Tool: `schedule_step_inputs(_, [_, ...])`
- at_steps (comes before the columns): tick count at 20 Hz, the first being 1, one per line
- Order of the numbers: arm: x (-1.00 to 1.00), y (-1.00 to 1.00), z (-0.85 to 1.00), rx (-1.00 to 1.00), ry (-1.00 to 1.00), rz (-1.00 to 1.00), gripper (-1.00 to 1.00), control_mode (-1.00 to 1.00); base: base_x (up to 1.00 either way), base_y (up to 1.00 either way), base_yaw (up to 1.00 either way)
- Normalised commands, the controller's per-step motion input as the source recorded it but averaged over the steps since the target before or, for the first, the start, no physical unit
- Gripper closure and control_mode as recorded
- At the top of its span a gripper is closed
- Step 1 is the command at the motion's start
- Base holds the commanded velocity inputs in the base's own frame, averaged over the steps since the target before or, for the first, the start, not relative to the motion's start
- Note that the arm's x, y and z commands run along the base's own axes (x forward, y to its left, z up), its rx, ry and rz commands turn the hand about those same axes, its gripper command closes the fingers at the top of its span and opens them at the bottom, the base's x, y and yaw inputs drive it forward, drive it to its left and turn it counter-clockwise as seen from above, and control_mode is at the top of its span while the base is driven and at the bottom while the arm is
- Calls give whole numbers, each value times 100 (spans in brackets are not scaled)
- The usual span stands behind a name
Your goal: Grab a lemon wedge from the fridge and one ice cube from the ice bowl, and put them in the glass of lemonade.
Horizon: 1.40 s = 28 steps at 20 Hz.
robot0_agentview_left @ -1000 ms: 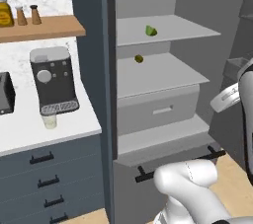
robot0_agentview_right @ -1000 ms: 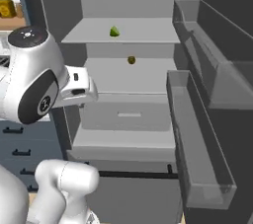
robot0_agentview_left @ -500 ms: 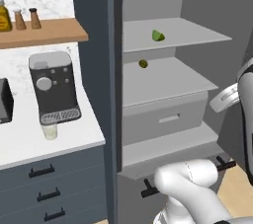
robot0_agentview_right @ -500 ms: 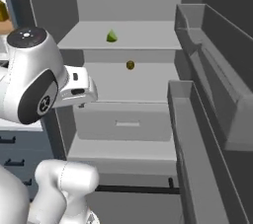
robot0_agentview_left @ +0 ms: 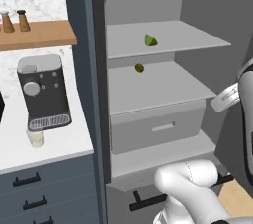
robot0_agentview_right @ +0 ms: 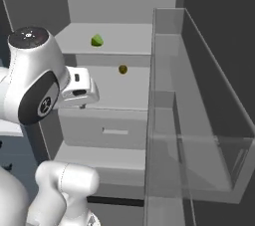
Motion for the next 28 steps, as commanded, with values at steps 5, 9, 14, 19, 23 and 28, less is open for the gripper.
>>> schedule_step_inputs(5, [0, 0, 0, 0, 0, 0, -100, 100, 52, 3, 0])
schedule_step_inputs(9, [0, 0, 0, 0, 0, 0, -100, 100, 31, 0, 0])
schedule_step_inputs(14, [29, 11, 0, 0, 0, 0, -100, -100, 0, 0, 0])
schedule_step_inputs(19, [10, 24, 15, 2, -7, -3, -100, -100, 0, 0, 0])
schedule_step_inputs(23, [-2, 14, 68, 10, -28, 0, -100, -100, 0, 0, 0])
schedule_step_inputs(28, [27, 12, 91, 16, -30, -2, -100, -100, 0, 0, 0])
